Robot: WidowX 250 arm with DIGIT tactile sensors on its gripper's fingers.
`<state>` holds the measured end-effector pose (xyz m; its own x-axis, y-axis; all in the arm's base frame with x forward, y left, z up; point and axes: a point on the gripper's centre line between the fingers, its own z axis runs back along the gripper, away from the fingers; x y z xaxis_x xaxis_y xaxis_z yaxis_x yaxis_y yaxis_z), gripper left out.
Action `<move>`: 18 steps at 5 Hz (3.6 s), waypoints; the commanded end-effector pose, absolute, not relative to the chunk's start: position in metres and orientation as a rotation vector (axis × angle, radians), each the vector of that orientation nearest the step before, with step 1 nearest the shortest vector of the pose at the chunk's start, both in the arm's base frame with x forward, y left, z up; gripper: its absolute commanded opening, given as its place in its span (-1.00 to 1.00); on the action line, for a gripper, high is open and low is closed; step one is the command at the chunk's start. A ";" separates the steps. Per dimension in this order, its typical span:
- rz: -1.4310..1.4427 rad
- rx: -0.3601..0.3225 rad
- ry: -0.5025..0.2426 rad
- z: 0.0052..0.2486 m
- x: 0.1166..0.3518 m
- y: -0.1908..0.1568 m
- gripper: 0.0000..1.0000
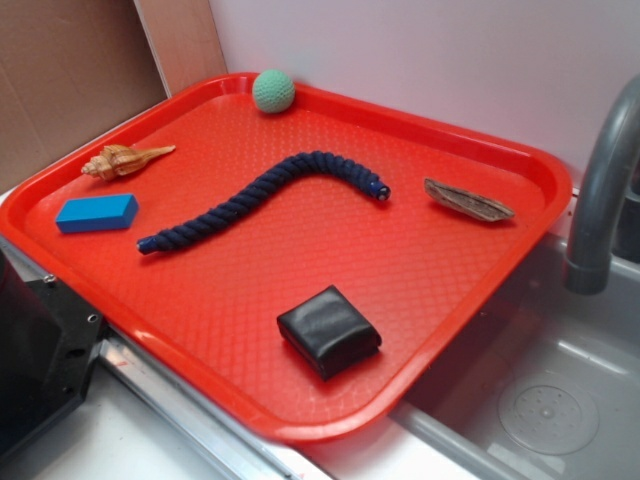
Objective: Grab the blue rope.
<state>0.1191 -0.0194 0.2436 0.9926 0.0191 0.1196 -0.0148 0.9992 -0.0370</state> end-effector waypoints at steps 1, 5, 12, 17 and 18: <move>0.017 -0.036 -0.120 0.244 0.119 -0.019 1.00; -0.052 0.110 -0.071 0.187 0.290 0.014 1.00; -0.331 0.152 0.251 -0.002 0.271 0.030 -1.00; -0.194 0.142 0.168 0.065 0.281 0.013 -1.00; -0.099 0.096 0.051 0.117 0.275 -0.013 -1.00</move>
<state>0.2674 -0.0052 0.1033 0.9881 -0.0929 -0.1228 0.1044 0.9904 0.0911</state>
